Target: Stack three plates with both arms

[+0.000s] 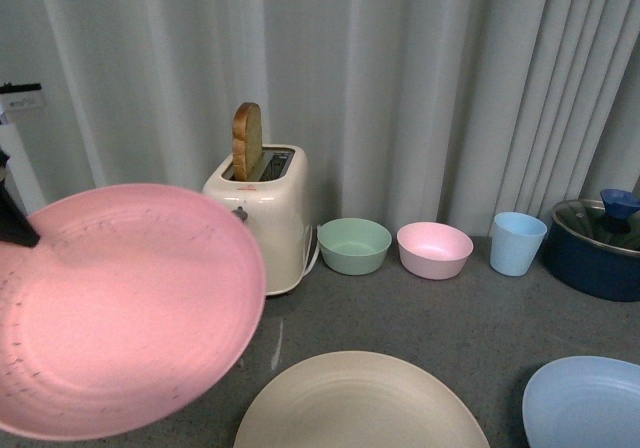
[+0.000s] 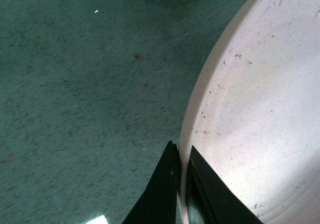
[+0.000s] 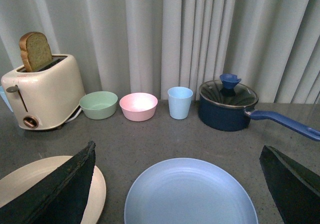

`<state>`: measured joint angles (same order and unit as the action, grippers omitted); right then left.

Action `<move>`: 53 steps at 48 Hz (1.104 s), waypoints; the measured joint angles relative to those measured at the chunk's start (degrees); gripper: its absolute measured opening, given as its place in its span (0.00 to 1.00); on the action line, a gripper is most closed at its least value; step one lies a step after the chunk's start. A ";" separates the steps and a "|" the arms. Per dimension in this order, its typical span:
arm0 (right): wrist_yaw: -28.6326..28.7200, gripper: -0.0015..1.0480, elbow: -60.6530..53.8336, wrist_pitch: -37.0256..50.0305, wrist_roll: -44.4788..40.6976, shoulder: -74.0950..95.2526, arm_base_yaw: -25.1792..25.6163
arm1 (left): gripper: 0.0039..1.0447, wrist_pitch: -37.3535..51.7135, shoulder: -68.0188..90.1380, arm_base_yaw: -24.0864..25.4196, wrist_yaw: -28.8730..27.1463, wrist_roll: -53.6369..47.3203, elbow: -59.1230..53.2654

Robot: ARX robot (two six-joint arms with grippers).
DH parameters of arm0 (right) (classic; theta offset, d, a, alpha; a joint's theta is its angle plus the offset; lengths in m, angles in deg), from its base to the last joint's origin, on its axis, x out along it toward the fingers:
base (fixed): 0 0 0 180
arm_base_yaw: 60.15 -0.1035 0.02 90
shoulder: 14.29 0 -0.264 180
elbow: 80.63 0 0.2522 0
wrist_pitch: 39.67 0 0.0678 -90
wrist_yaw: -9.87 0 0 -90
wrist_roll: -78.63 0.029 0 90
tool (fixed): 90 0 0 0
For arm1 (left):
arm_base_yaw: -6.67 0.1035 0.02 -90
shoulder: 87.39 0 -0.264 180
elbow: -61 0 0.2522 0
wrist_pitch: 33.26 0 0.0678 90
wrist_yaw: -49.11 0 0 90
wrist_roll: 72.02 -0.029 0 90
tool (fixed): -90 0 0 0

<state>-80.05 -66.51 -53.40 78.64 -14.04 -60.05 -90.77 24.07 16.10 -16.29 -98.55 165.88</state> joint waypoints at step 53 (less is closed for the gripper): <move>-0.02 0.93 0.00 0.00 0.00 0.00 0.00 | 0.03 5.92 10.75 -25.64 -10.38 10.60 -0.22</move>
<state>-80.08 -66.51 -53.40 78.64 -14.04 -60.05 -84.85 34.82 -9.54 -26.67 -87.94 165.66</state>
